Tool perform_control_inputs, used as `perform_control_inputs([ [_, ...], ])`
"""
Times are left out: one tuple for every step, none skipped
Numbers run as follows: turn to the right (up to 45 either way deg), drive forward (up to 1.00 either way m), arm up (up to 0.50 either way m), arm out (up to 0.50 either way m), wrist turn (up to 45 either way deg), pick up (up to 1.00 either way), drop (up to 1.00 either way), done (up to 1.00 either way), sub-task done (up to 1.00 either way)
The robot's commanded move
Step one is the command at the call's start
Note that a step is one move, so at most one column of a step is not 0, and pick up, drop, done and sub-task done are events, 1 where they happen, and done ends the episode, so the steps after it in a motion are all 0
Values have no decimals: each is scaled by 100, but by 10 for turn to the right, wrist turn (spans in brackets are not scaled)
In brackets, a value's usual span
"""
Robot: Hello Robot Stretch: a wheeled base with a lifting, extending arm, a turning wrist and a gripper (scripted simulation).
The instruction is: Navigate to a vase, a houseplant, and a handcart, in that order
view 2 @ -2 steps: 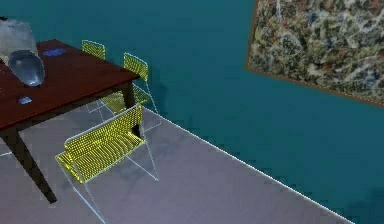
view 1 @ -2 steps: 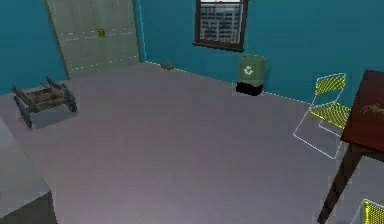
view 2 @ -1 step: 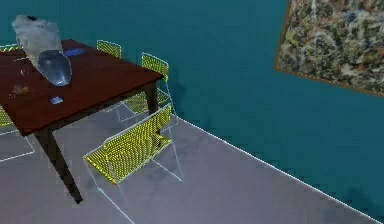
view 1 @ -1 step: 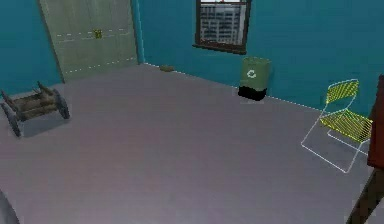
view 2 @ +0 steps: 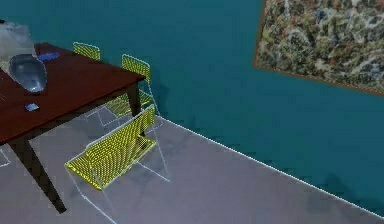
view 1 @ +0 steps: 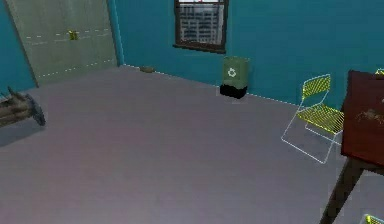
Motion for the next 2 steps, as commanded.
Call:
perform_control_inputs([
  [0,50,0,0,0,0,0,0,0],
  [240,0,0,0,0,0,0,0,0],
])
